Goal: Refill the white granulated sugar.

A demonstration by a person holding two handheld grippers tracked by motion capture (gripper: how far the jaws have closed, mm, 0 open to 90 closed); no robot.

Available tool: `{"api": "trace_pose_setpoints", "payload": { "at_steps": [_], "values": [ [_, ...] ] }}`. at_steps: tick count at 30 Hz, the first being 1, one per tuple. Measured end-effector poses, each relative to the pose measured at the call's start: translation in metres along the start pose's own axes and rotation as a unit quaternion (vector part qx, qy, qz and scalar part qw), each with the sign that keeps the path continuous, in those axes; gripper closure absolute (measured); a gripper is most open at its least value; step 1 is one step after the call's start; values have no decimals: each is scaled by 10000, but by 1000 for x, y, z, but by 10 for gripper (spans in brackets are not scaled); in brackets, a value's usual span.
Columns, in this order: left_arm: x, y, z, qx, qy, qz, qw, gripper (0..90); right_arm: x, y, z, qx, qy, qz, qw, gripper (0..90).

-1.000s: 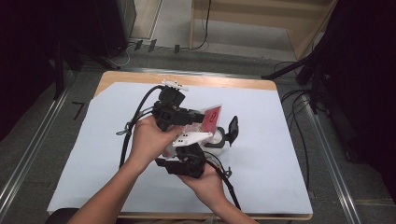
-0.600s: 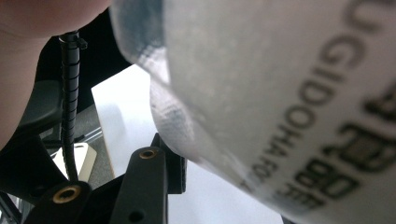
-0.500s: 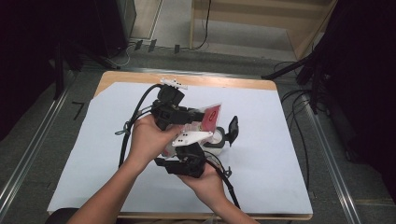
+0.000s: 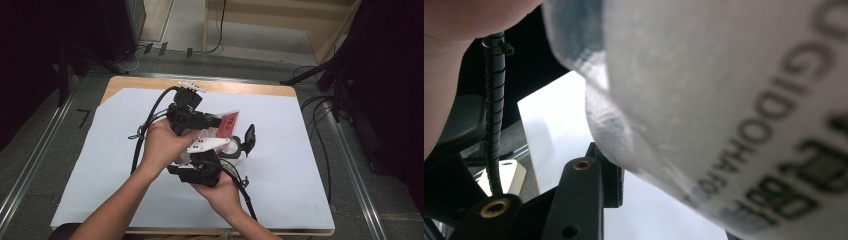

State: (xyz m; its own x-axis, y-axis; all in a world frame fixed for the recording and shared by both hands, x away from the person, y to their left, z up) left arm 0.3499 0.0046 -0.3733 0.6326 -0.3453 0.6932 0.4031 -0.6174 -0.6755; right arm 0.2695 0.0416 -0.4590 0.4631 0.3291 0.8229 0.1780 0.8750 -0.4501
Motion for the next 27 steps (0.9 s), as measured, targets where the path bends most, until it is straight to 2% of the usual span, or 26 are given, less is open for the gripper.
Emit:
{"api": "trace_pose_setpoints", "payload": {
  "at_steps": [11, 20, 27],
  "values": [
    [5, 10, 1, -83, -9, 27, 10000, 763, 1, -1, -11, -56, 139, -89, 9998, 642],
    [2, 7, -1, -40, 80, 24, 10000, 762, -1, -1, -8, -64, 92, -92, 9999, 642],
    [4, 7, -2, -119, 38, -17, 9999, 752, -1, -1, -7, -70, 104, -102, 9999, 643]
  ]
}}
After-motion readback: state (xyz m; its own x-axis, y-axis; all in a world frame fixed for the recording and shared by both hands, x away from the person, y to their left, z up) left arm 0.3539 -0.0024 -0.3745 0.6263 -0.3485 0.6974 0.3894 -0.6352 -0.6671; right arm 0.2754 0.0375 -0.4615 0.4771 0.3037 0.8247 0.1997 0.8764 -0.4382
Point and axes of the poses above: each handheld gripper's, and its own axes: y roughly forward along the jaws, x roughly out of its top, z roughly to its left, the point moved 9 cm from there along y, roughly forward along the jaws, and after that the axes turned 6 degrees about x, right-handed, at the moved point
